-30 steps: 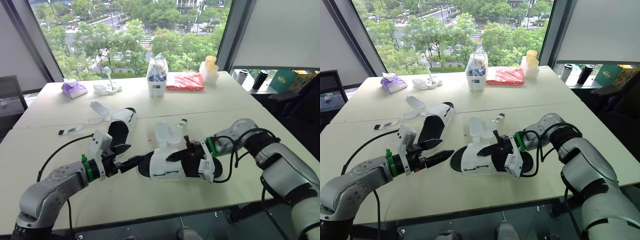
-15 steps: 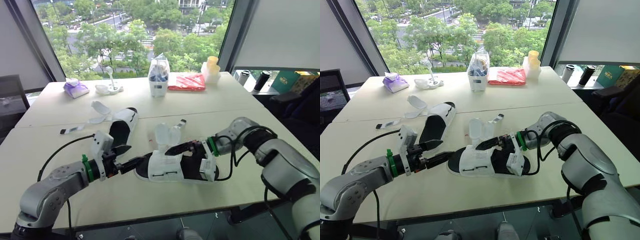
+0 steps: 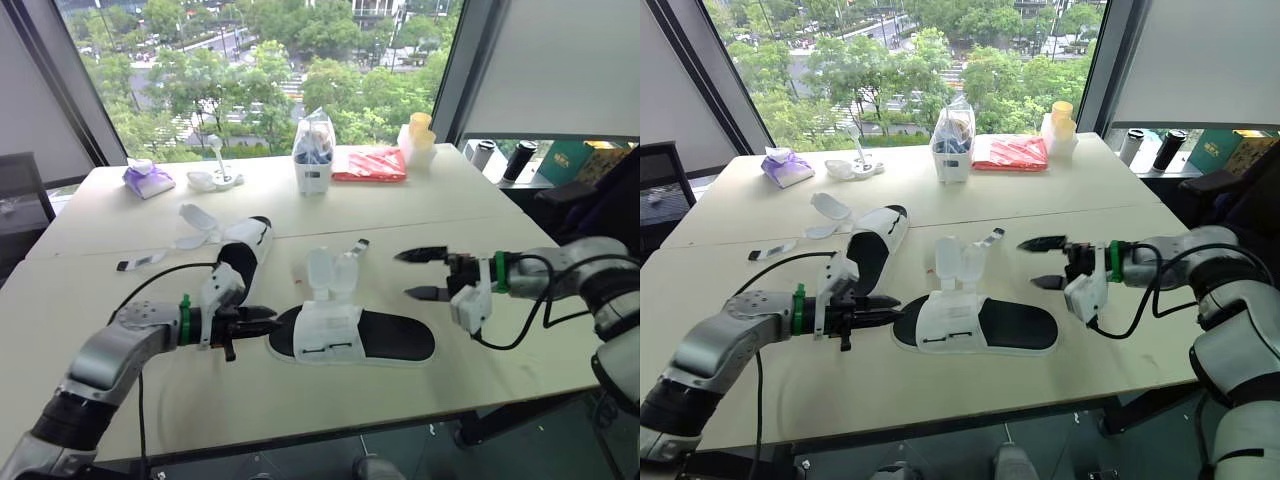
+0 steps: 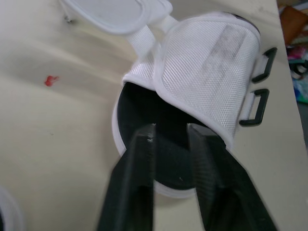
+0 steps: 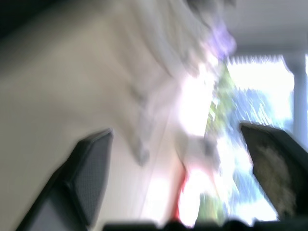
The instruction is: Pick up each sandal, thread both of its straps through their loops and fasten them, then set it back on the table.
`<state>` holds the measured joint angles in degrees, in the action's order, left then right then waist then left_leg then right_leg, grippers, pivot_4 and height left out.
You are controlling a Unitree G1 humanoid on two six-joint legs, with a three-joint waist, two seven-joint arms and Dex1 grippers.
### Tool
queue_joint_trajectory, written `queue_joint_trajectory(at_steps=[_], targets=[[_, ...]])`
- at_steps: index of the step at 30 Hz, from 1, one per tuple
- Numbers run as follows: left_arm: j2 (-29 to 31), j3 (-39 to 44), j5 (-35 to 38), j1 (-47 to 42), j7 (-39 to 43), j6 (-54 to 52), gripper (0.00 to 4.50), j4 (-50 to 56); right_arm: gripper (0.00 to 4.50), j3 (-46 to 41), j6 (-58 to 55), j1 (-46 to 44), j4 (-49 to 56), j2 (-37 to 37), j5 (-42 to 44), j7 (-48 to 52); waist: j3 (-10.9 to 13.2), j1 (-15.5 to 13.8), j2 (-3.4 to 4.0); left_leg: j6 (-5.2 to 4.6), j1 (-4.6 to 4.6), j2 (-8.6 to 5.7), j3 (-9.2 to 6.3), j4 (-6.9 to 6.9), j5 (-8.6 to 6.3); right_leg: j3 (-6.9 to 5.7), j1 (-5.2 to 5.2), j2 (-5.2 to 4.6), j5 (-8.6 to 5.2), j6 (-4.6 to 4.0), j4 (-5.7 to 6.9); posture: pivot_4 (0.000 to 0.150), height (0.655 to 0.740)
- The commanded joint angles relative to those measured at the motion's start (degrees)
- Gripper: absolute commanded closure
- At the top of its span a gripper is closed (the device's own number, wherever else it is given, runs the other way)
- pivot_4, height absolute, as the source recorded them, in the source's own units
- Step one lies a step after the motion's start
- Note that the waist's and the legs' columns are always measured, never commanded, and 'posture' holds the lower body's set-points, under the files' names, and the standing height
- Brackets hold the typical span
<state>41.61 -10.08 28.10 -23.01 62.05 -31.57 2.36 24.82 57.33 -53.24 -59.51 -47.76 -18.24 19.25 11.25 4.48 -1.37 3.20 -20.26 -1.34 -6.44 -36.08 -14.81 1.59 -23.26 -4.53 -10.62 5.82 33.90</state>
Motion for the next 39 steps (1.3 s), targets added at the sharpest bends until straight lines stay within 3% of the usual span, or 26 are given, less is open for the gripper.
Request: queue_joint_trajectory(at_steps=[1,4,6,8,14,20,29,39], targets=[[-0.2,-1.9,-1.5,-1.8,4.4,1.2,4.41,-0.5,0.0,-12.6,-42.7,9.0,24.5,0.2,37.9,29.3,0.0,-0.4,0.12,-0.02,0.05,0.02,-0.09,-0.08,-0.01,-0.01,-0.07,0.0,-0.02,0.03,0.1,0.15,0.74],[-1.8,-3.7,-4.4,-3.1,4.7,3.0,4.41,-2.6,0.0,-17.4,-75.3,12.8,42.4,-0.5,54.2,29.6,0.1,-1.0,0.44,-0.02,0.02,-0.06,-0.16,-0.11,-0.01,-0.03,-0.35,-0.02,-0.03,0.04,0.24,0.15,0.74],[-2.6,-4.8,-6.2,-3.5,5.2,4.0,4.41,-3.1,0.0,-21.7,-93.2,11.1,46.4,1.1,64.0,25.9,0.1,-1.1,0.46,-0.02,-0.06,-0.05,-0.14,-0.09,-0.01,-0.03,-0.52,0.02,-0.04,0.04,0.31,0.15,0.74],[-3.5,-5.3,-6.8,-3.6,5.4,4.2,4.41,-2.7,0.0,-26.3,-104.4,8.2,46.5,4.1,70.1,20.5,0.1,-1.1,0.46,-0.02,-0.08,0.0,-0.14,-0.11,-0.01,-0.05,-0.58,0.07,-0.08,0.09,0.32,0.15,0.74],[-5.5,-5.6,-7.4,-2.6,4.7,3.2,4.41,-0.5,0.0,-31.2,-123.6,2.0,42.8,11.3,73.5,11.1,0.1,-2.0,0.45,-0.02,-0.28,0.04,-0.08,-0.09,-0.01,-0.1,-0.79,0.09,-0.08,0.1,0.22,0.15,0.74],[-6.5,-5.0,-7.7,-0.4,3.0,2.6,4.41,1.9,0.0,-33.0,-131.4,-1.0,36.4,16.5,69.8,4.8,0.0,-2.6,0.46,-0.01,-1.11,-0.02,-0.08,-0.18,-0.01,-0.1,-1.46,0.04,0.17,0.17,0.19,0.15,0.74],[-6.9,-3.6,-8.0,1.0,0.4,2.4,4.41,3.5,0.0,-39.7,-130.6,-5.5,24.3,24.5,65.5,-1.2,0.0,-2.3,0.46,-0.02,-1.08,-0.05,-0.07,-0.21,-0.01,-0.12,-1.44,0.01,0.16,0.2,0.21,0.15,0.74],[-7.4,-3.7,-9.0,1.0,-0.7,3.4,4.41,2.7,0.0,-45.4,-116.8,-12.9,9.5,30.2,58.8,-6.6,0.0,-2.0,0.47,-0.02,-1.07,-0.05,-0.08,-0.2,-0.01,-0.13,-1.42,0.02,0.17,0.21,0.22,0.15,0.74]])
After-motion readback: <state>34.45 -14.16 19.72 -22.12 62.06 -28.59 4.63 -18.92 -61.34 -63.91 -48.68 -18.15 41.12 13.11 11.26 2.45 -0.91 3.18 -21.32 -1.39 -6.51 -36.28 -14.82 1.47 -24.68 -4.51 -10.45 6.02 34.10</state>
